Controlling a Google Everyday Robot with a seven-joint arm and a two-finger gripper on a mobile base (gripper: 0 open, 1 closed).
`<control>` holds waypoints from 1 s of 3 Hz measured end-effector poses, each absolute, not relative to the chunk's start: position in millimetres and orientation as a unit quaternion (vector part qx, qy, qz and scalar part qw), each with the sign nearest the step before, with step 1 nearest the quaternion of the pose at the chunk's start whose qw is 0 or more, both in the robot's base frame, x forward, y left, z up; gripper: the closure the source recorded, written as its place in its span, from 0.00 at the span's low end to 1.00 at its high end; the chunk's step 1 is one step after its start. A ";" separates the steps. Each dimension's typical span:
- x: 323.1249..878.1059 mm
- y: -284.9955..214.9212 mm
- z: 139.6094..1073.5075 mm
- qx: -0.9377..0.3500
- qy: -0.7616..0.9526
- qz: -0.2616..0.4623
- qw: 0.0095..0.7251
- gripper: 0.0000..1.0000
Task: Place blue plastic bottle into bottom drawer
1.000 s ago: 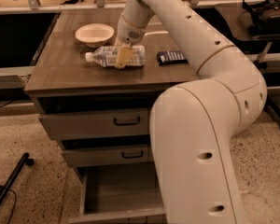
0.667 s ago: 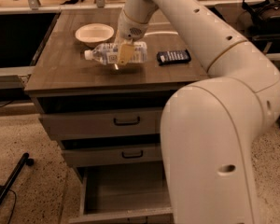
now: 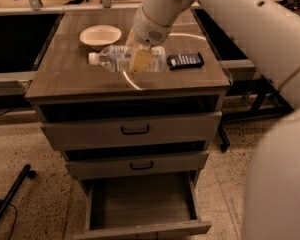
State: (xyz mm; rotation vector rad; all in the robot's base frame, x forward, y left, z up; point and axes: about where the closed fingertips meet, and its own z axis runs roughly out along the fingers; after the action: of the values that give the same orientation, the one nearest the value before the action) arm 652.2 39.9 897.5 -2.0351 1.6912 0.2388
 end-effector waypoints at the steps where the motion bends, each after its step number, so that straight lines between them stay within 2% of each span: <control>1: 606.6 26.1 883.8 -0.725 0.630 0.122 0.250 1.00; 3: 599.0 20.7 875.1 -0.724 0.633 0.123 0.245 1.00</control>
Offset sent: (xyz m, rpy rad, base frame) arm -0.0349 -0.0090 -0.0069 0.0556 0.0308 -0.0195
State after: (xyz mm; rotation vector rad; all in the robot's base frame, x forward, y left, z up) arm 599.0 20.7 875.1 -1.9766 1.7291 0.3351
